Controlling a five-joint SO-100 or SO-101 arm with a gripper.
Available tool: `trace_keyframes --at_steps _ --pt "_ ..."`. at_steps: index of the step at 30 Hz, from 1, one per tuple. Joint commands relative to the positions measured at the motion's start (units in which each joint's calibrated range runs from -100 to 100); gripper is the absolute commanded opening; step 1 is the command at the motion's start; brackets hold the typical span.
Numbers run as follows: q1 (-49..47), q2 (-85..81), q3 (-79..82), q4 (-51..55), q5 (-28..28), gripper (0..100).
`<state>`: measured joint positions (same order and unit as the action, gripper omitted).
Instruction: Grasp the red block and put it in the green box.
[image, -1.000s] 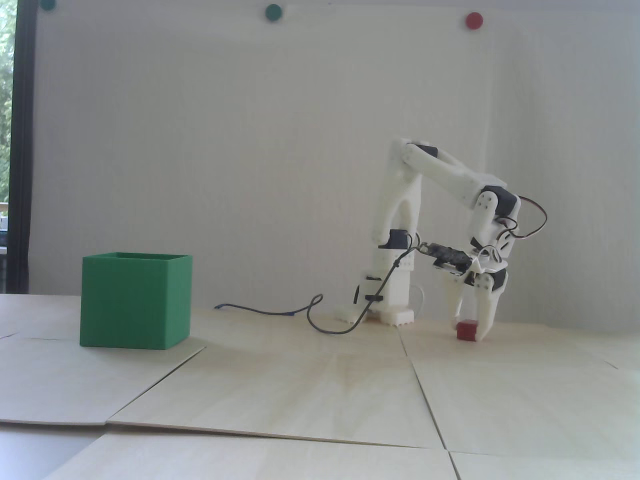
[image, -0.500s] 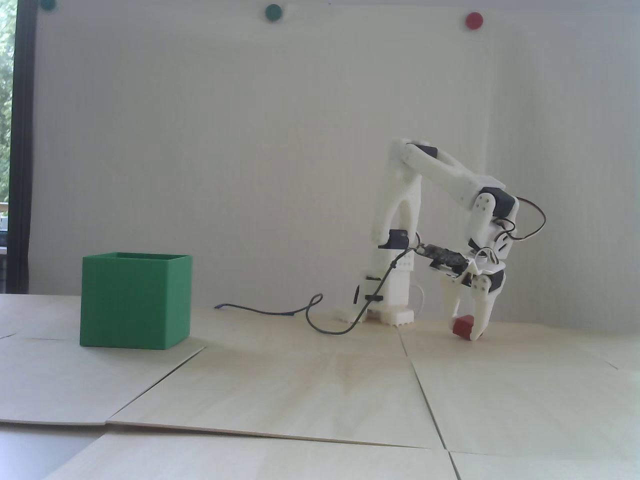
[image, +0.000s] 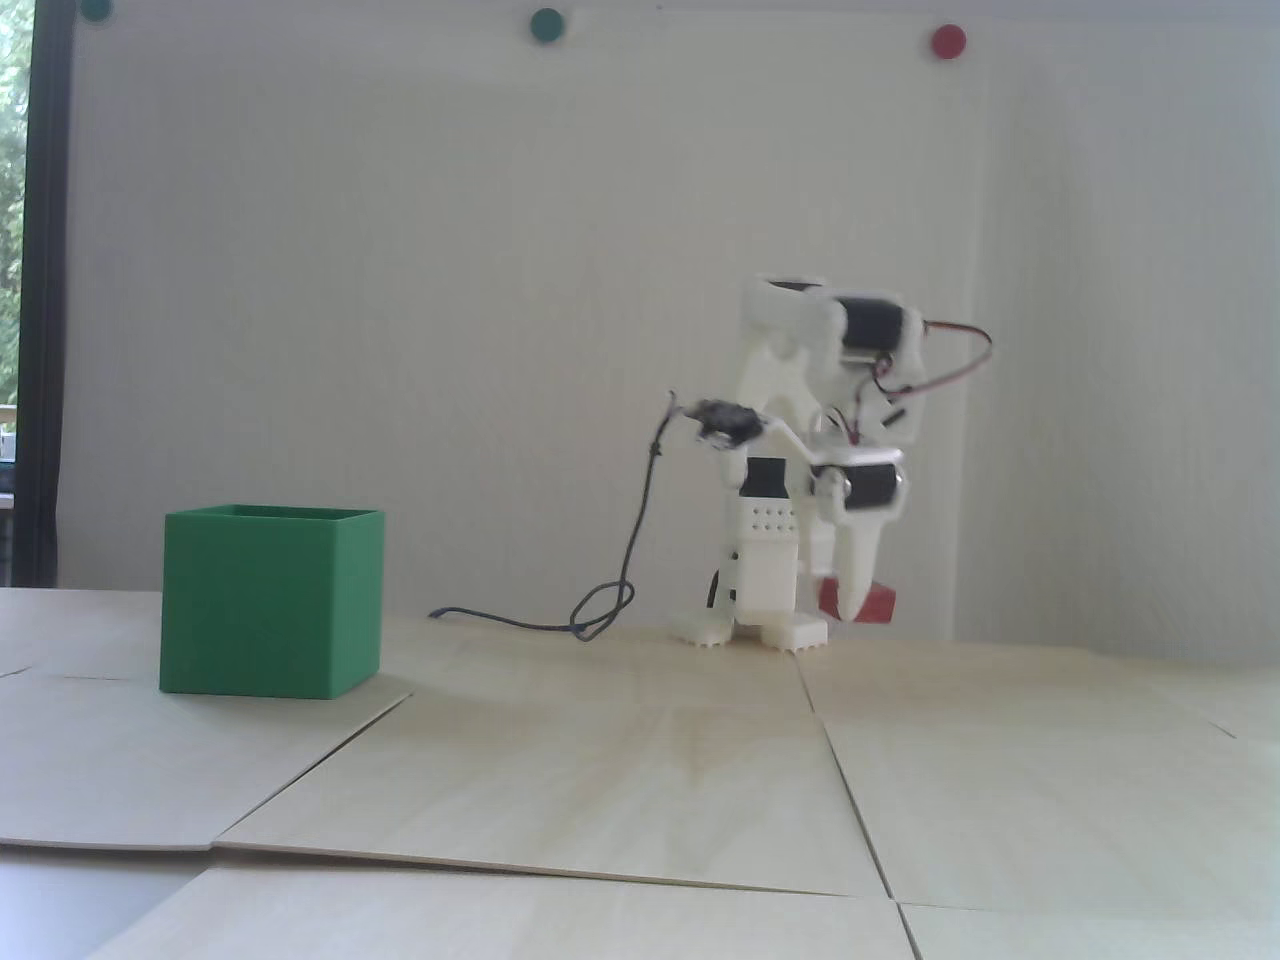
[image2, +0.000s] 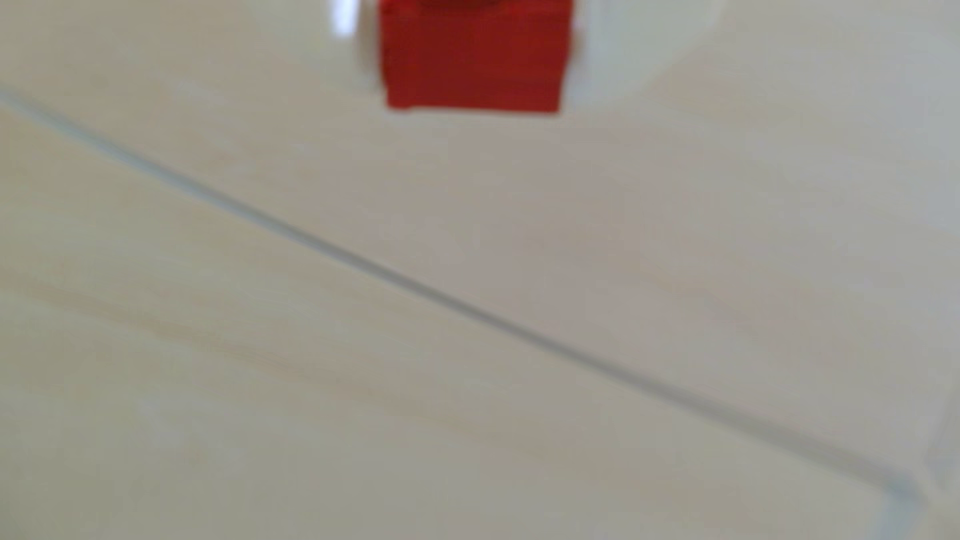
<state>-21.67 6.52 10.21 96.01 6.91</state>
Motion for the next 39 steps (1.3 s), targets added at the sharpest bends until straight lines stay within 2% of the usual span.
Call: trace_keyframes --at_steps 1,9,11,16,22,27,34,39 --pt "22.7 -12.0 -14.1 3.4 -0.4 2" --pt "48.3 -20.1 -18.2 3.4 0.2 2" --pt "54.8 -21.9 -25.3 3.4 0.2 2" --pt "64.2 -22.0 -38.0 3.4 0.3 2" --pt "69.6 -21.7 -43.0 2.4 5.7 2" --pt "71.2 -18.5 -41.4 -7.8 5.4 2" --pt "71.8 -1.4 -40.9 -23.3 2.3 2" --pt "71.4 7.7 -49.4 -27.6 2.2 2"
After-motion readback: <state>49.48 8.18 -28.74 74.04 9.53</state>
